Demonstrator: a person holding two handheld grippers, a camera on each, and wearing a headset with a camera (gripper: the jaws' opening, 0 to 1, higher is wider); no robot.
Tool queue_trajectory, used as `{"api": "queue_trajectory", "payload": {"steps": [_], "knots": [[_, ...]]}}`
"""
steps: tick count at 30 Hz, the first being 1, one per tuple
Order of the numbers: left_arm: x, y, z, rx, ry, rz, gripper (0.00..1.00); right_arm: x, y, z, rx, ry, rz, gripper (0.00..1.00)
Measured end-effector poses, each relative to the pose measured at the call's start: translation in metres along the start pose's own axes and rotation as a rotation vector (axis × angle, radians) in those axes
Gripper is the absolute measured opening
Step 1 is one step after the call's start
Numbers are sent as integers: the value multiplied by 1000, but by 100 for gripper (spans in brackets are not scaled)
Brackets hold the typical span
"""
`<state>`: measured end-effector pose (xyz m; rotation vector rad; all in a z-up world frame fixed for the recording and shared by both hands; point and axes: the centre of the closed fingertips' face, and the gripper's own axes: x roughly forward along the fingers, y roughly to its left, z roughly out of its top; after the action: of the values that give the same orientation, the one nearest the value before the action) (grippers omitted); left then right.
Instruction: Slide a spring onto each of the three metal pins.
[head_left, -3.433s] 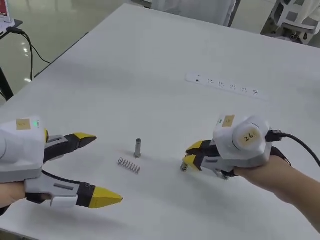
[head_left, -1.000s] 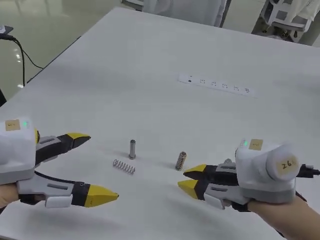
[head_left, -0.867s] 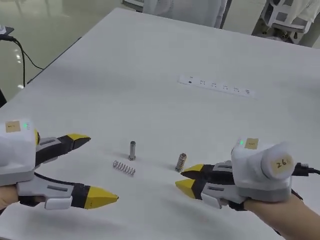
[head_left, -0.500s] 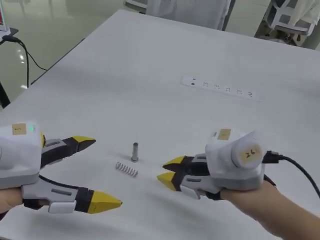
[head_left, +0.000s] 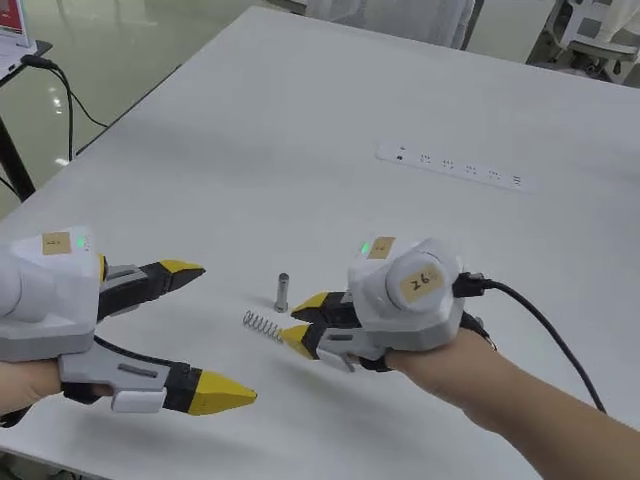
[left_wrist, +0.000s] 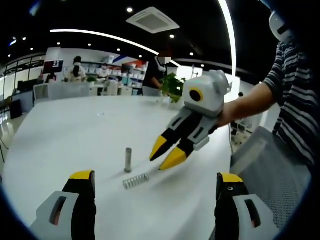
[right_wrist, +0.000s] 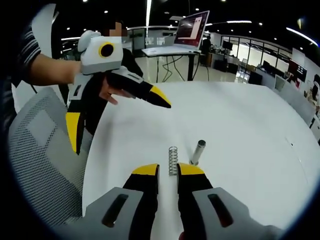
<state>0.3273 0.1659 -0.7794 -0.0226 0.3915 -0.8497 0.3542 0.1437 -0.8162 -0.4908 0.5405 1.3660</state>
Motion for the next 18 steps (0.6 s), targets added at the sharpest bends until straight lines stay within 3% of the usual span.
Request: {"api": "queue_trajectory", "payload": {"steps": [8,18], "knots": [[-2,3,1,0,1,5,98,19,-2,-3,-12,36,-1,11],[0,3,3,-2,3,3,98,29,-10,-16,-5,85,-17,11]]}}
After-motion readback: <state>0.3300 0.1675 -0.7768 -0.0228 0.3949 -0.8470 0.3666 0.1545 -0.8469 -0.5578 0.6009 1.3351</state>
